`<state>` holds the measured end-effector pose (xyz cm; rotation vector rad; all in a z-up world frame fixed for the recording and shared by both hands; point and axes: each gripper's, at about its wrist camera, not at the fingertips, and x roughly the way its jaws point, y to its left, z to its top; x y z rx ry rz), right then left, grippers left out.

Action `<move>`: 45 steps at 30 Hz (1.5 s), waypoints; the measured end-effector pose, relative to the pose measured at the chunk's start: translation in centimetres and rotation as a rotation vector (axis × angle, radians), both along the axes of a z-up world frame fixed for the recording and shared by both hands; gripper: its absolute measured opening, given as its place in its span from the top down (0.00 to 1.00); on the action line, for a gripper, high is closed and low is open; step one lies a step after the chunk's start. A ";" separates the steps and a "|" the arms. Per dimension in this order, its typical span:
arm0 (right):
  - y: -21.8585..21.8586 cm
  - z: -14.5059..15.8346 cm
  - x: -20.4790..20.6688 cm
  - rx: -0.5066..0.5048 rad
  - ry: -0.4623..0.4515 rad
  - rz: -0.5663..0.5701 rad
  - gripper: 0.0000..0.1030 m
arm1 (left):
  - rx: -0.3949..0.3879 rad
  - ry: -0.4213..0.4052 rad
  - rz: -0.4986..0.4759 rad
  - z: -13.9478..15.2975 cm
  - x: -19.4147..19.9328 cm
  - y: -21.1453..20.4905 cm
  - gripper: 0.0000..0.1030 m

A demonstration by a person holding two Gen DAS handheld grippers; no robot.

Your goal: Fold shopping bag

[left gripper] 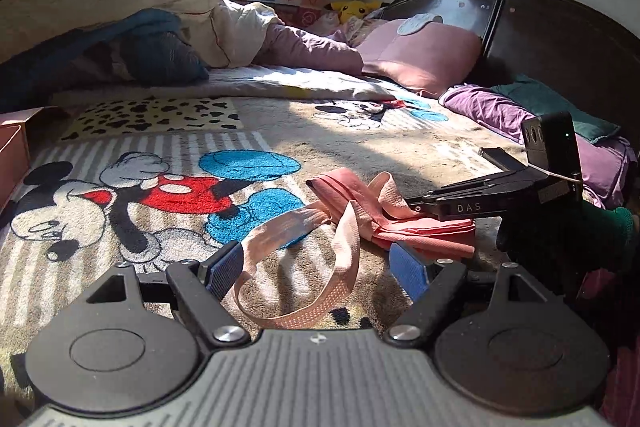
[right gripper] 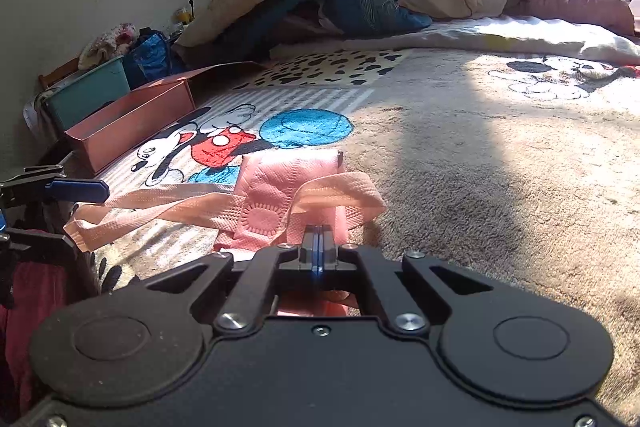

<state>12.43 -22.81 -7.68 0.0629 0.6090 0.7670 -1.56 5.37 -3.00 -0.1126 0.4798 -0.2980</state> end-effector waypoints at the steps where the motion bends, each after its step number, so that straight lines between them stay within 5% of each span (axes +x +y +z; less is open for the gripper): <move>1: 0.0 0.0 0.0 0.003 0.002 0.000 1.00 | 0.005 -0.011 0.016 0.2 -0.6 0.3 0.22; 4: -0.1 -0.1 0.1 0.012 0.008 -0.001 1.00 | -0.036 0.146 -0.026 -0.6 -0.6 0.8 0.22; 6: -0.2 -0.2 0.2 0.022 0.014 -0.003 1.00 | -0.011 0.174 -0.067 -1.7 -0.6 -0.5 0.22; 11: -0.1 -0.2 0.2 0.029 0.021 -0.015 1.00 | 0.071 0.068 -0.041 -3.9 2.0 -3.6 0.22; 18: -0.2 -0.2 0.2 0.037 0.026 -0.019 1.00 | -0.086 -0.018 0.000 -4.6 5.6 -2.2 0.22; 23: -0.4 -0.4 0.4 0.049 0.032 -0.015 1.00 | -0.128 -0.082 -0.023 -4.2 6.0 -1.6 0.23; 30: -0.7 -0.5 0.5 0.064 0.035 -0.011 1.00 | -0.184 -0.099 -0.026 -4.1 6.8 -1.0 0.57; 39: -0.6 -0.6 0.4 0.068 0.037 -0.012 1.00 | -0.204 -0.175 -0.016 -1.8 6.6 -0.3 0.67; 45: -0.7 -0.6 0.4 0.067 0.039 -0.015 1.00 | -0.274 -0.155 0.040 -3.6 7.4 -1.1 0.67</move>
